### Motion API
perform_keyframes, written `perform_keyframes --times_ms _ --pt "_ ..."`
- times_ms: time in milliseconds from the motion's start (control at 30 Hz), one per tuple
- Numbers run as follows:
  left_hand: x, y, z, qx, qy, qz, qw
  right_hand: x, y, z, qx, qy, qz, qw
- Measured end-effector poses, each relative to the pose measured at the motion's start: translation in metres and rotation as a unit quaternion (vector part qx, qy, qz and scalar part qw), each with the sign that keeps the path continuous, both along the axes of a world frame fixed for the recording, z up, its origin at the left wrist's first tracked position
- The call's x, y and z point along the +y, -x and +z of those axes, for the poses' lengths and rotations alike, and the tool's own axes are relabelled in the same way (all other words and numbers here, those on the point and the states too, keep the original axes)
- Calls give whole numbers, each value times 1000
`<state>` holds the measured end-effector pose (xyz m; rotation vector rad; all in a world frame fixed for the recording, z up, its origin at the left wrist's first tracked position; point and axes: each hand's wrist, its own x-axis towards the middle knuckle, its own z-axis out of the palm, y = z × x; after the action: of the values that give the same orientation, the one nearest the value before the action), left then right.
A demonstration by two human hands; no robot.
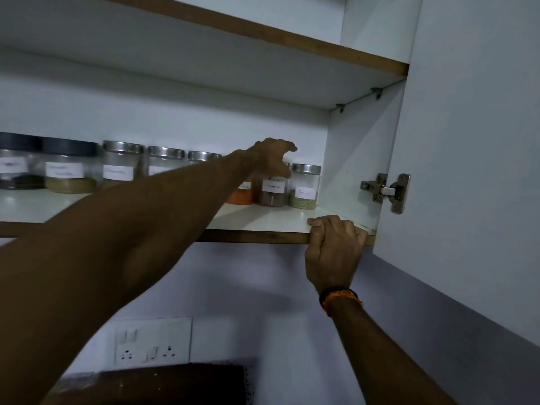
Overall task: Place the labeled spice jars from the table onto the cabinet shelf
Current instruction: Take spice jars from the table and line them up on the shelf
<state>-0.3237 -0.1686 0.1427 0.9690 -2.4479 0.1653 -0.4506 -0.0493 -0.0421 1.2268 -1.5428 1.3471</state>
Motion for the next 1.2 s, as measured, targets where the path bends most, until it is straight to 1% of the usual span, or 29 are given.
perform_keyframes --times_ms 200,400,567,700,800,900,1000,1067,1133,1200 --pt "33 -40 -18 1 -29 18 999 18 -9 10 8 -121 -12 993" --pt "83 -74 -39 19 -60 17 998 45 -15 26 22 -221 -29 975" --pt "119 -108 -55 21 -72 39 996 64 -31 32 63 -252 -46 965" --pt "146 -139 -57 -3 -85 65 994 73 -51 36 92 -277 -47 955" --pt "170 -171 -58 -20 -84 88 992 83 -76 42 94 -308 -19 947" --pt "195 -210 -60 -15 -83 102 991 93 -114 54 71 -342 38 936" --pt "220 -253 -64 -11 -55 118 991 102 -162 63 47 -330 127 934" --pt "238 -283 -67 -18 -31 140 989 107 -198 71 63 -318 175 929" --pt "255 -313 -69 -44 -3 174 984 112 -231 78 88 -312 215 921" --pt "272 -345 -69 -78 23 212 974 117 -265 85 91 -308 257 912"
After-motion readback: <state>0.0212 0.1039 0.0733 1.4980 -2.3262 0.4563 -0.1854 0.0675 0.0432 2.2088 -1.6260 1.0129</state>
